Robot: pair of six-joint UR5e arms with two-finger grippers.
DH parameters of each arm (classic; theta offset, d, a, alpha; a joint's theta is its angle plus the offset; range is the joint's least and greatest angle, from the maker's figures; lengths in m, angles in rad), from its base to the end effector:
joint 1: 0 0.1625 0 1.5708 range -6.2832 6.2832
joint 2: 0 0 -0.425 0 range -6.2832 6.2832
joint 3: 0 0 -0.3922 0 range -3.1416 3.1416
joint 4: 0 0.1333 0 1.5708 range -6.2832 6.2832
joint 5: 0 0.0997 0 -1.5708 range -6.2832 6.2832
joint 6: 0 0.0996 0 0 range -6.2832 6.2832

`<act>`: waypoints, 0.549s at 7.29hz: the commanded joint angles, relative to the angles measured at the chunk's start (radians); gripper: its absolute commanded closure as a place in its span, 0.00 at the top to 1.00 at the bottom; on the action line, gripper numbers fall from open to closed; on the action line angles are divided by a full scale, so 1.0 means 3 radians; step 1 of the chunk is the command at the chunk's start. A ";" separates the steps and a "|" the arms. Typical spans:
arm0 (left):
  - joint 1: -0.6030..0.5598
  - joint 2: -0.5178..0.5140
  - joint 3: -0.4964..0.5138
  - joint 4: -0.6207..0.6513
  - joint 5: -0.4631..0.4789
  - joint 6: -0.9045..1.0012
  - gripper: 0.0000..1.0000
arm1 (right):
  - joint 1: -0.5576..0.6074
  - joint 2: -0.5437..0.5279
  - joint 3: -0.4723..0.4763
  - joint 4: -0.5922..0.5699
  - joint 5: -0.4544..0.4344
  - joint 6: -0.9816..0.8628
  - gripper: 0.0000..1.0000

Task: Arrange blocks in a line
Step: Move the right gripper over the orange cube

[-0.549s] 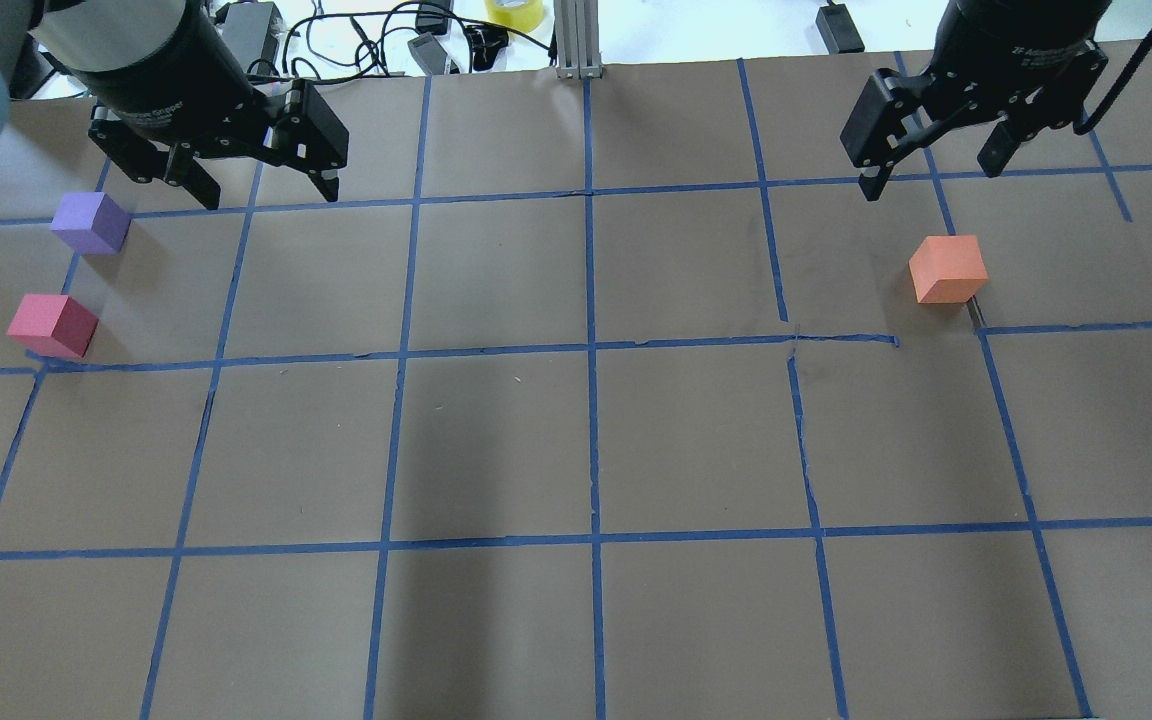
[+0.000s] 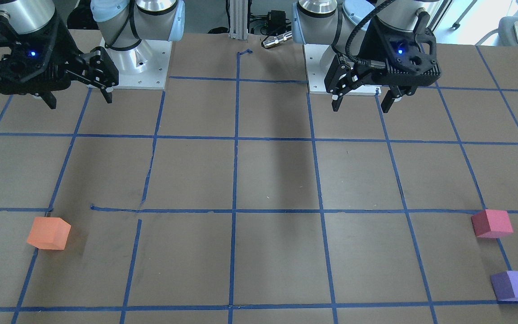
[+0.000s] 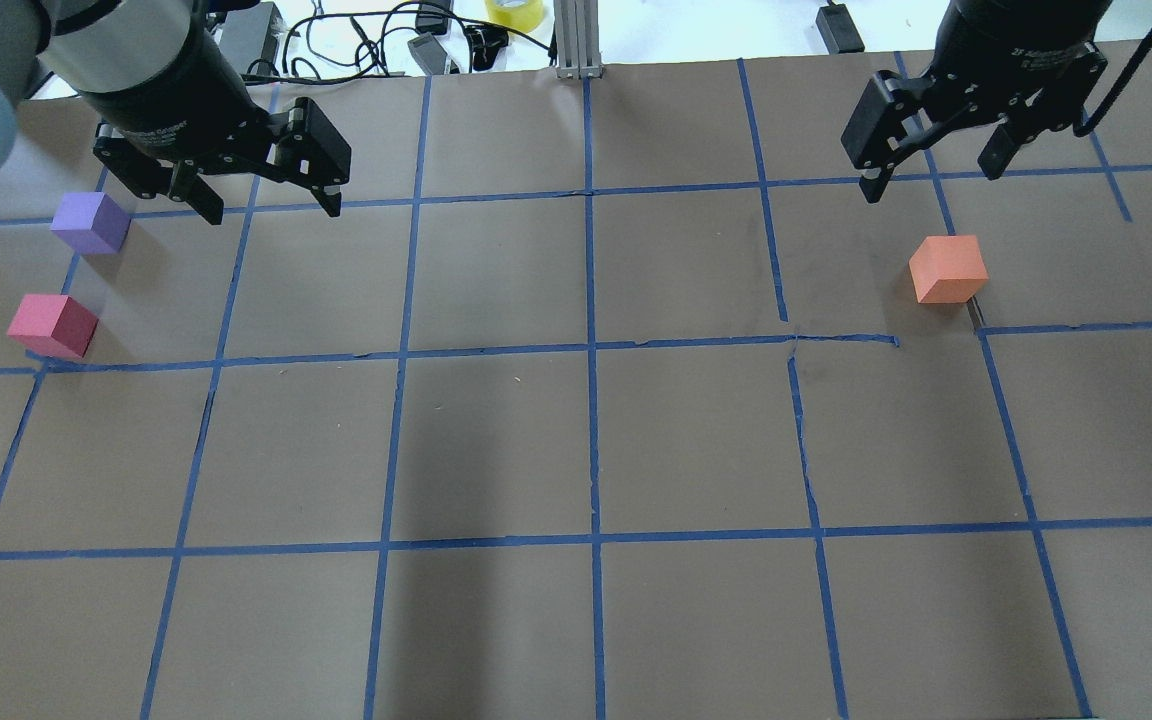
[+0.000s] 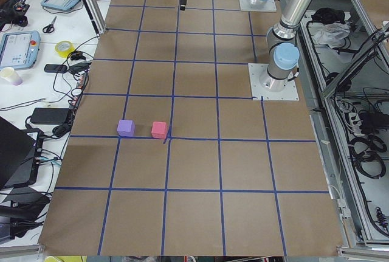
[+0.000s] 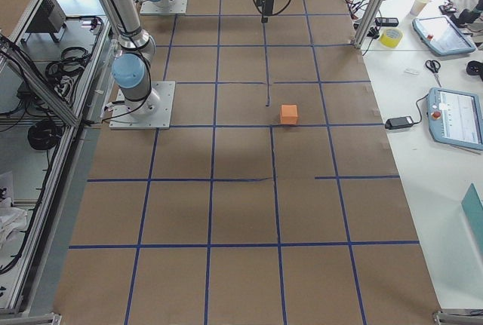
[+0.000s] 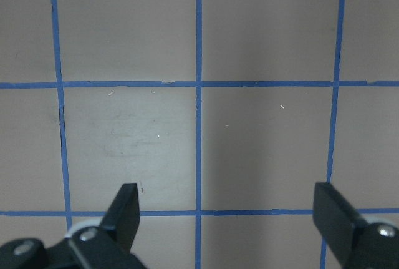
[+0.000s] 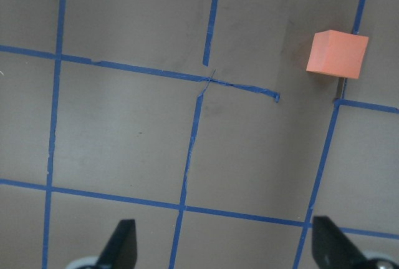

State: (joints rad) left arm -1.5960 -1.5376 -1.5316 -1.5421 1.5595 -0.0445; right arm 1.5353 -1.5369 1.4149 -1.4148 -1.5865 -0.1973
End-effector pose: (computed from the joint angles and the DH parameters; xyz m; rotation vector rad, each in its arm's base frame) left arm -0.1466 -0.4828 0.5266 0.0292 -3.1227 0.1573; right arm 0.1139 -0.5043 0.5321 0.2533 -3.1192 -0.0557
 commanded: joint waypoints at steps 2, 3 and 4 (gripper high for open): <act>-0.0003 0.0002 -0.0023 0.0007 -0.0003 0.0005 1.00 | -0.0081 -0.0021 -0.0027 0.0007 0.0062 0.0039 1.00; -0.0003 0.0002 -0.0023 0.0012 -0.0003 0.0000 1.00 | -0.0091 -0.0031 -0.0068 0.0012 0.0068 0.0029 1.00; 0.0002 0.0002 -0.0023 0.0012 0.0002 0.0000 1.00 | -0.0086 -0.0026 -0.0018 -0.0003 0.0017 0.0019 1.00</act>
State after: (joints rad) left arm -1.5964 -1.5370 -1.5382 -1.5392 1.5590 -0.0441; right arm 1.5100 -1.5441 1.4027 -1.4129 -1.5722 -0.1898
